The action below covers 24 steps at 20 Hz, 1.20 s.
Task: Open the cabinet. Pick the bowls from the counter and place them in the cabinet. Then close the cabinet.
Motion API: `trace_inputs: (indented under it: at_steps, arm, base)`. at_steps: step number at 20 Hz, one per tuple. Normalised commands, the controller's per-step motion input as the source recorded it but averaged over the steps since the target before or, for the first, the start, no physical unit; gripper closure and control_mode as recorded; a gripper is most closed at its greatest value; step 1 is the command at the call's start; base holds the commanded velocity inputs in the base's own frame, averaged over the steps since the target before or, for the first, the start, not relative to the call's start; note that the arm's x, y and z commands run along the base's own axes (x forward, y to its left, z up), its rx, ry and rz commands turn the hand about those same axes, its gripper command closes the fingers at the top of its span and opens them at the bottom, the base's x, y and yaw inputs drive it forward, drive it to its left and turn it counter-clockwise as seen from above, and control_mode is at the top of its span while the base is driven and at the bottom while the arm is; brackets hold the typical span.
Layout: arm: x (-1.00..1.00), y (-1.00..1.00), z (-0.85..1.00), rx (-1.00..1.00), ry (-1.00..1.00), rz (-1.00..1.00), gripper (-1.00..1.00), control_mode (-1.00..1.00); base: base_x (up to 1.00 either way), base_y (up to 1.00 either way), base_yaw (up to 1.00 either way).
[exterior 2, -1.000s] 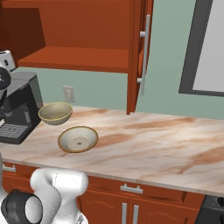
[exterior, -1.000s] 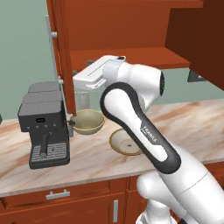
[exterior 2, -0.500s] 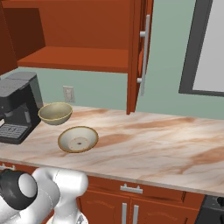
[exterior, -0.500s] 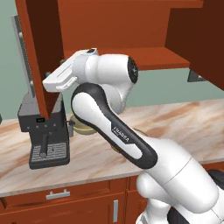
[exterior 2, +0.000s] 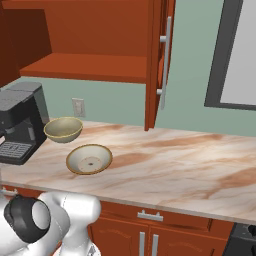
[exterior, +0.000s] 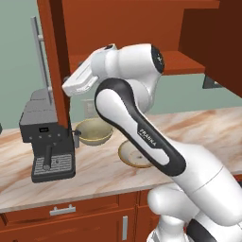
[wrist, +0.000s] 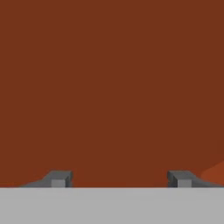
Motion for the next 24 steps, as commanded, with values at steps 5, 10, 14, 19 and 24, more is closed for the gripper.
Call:
trace_inputs:
  at_steps: [5,10,14,19,24]
  arm:
    - [-0.28,-0.81,0.0,0.0,0.05,-0.1,-1.0,-1.0]
    - [-0.24,-0.87,0.0,0.08,0.0,-0.1,-1.0,-1.0]
    - [-0.33,-0.22,0.0,0.07,0.11,-0.35,-1.0,-1.0]
    - [-0.37,-0.18,0.0,0.02,0.2,-0.5,-1.0,-1.0]
    - [-0.46,-0.57,0.02,0.1,0.28,-0.43,-1.0,-1.0]
  base:
    - [0.0,0.0,0.0]
    - [0.0,0.0,0.0]
    - [0.0,0.0,0.0]
    - [0.0,0.0,0.0]
    - [0.0,0.0,0.0]
